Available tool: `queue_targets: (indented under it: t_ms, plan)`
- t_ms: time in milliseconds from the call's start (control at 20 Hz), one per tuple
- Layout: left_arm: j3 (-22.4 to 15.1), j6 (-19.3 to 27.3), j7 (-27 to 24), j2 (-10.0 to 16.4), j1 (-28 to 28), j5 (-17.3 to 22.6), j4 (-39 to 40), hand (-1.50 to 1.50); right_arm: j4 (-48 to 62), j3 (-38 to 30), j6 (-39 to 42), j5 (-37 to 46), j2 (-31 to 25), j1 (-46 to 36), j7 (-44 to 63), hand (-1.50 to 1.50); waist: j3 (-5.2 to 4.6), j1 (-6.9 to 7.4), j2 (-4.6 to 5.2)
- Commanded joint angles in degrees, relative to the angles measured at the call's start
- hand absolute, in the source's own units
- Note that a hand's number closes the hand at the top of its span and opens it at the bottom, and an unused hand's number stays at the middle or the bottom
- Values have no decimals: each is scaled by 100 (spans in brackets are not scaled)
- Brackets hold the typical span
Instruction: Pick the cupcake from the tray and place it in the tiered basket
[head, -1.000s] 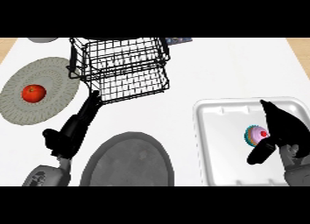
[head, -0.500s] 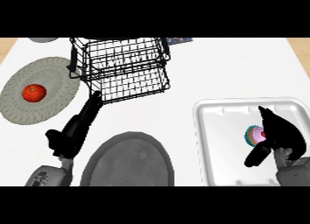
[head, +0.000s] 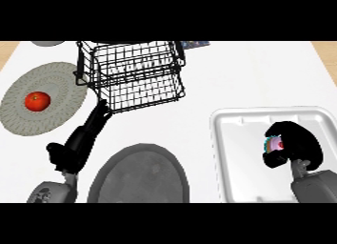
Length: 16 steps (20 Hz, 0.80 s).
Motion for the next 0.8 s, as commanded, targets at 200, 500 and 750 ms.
queue_targets:
  t_ms: [200,500,750]
  plan:
    - [121,-232,15,-238,93,-191,57,0,182,-481,131,500,291,-91,-672,150,2,-7,18]
    - [115,-302,106,-172,-296,-83,101,0,1326,-158,675,266,-611,-1381,-2783,150,18,306,114]
    - [137,-237,32,-201,-331,-199,335,0,2575,-124,177,605,-777,-2203,-4364,150,12,219,93]
